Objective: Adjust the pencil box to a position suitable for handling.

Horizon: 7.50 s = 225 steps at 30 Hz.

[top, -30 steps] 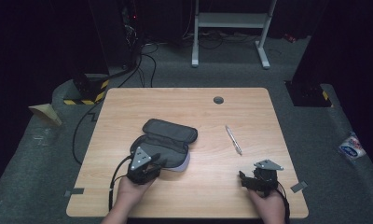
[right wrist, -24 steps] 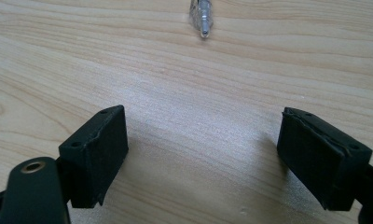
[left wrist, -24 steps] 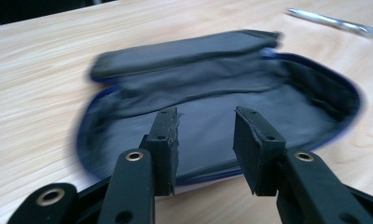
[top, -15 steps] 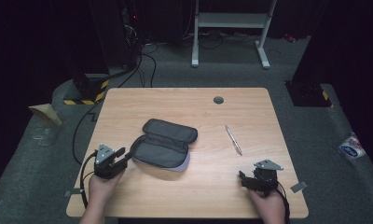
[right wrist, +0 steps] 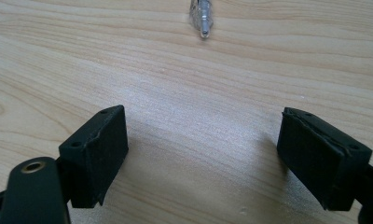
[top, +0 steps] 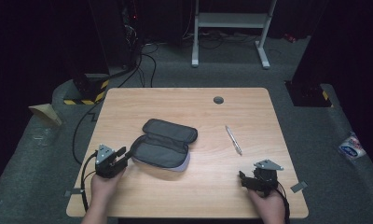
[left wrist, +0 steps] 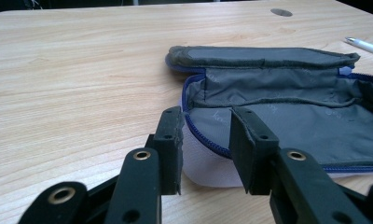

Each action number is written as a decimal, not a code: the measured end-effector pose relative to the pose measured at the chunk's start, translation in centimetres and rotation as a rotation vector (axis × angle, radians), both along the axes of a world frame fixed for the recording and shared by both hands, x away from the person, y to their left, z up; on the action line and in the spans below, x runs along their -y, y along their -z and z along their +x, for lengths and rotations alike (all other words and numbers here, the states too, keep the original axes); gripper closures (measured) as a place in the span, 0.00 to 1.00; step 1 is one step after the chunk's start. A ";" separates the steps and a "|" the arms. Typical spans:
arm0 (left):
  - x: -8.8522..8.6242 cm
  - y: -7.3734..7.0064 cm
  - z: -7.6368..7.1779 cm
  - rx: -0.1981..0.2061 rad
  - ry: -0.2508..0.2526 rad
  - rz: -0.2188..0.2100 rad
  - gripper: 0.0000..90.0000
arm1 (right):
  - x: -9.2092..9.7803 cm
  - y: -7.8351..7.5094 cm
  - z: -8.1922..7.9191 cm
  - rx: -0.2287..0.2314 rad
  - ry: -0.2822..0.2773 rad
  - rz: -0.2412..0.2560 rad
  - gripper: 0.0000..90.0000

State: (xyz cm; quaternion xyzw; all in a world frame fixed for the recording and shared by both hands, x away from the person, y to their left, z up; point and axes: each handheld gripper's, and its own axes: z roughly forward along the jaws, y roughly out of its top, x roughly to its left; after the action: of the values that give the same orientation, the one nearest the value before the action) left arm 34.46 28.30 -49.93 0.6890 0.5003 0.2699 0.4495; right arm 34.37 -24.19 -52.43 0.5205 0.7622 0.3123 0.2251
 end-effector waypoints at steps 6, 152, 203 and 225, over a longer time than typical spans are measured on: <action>0.2 0.4 0.2 -0.027 0.013 -0.002 0.79 | 0.0 0.0 0.0 0.000 0.000 0.000 0.18; 11.4 2.0 2.3 -0.125 0.075 0.164 0.51 | 0.1 -0.1 -0.1 0.028 0.008 0.006 0.37; 4.7 2.9 -2.2 -0.206 0.082 0.168 0.29 | -1.9 -2.8 5.5 0.051 -0.049 0.015 0.60; 4.7 2.9 -2.2 -0.205 0.083 0.170 0.30 | -4.0 -2.1 11.5 0.004 -0.004 0.022 0.72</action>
State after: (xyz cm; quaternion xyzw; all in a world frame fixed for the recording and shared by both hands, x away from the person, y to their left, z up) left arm 32.23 23.64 -52.86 0.7686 0.4901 0.2206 0.3469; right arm 45.90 -20.14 -50.37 0.5207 0.7593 0.3220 0.2205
